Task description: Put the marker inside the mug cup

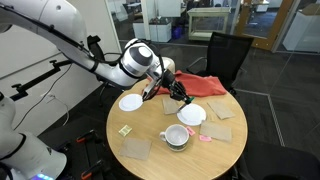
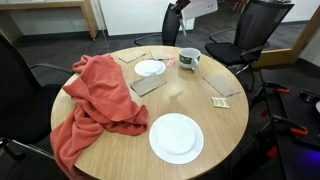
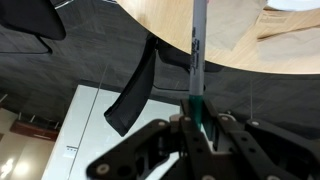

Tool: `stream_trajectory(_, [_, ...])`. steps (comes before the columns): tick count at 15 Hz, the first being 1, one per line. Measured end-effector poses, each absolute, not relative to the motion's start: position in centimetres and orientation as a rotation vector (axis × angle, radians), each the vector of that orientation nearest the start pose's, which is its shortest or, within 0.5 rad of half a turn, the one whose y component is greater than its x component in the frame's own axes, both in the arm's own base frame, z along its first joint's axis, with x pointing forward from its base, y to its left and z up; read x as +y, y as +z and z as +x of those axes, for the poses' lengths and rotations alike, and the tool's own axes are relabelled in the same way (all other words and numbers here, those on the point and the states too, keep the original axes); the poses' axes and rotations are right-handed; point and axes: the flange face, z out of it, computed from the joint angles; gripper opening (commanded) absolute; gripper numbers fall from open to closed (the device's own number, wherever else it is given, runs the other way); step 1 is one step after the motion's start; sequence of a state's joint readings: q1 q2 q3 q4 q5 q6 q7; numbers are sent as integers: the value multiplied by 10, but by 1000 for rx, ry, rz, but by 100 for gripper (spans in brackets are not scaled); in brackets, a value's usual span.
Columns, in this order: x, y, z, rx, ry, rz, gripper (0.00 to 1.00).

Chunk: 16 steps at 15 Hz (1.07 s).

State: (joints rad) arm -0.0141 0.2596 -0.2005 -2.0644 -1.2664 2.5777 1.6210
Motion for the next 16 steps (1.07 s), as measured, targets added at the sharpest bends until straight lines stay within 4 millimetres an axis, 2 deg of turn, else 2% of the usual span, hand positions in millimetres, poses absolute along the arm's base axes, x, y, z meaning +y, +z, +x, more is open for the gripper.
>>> stream_trajectory(7, [-130,277,592,1487,-1156,-3192,4])
stream_trajectory(13, [-136,238,585,1580,-1082,-3231,4])
stream_trajectory(15, [-137,228,583,1587,-1059,-3251,41])
stream_trajectory(16, [-137,224,582,1585,-1049,-3260,47])
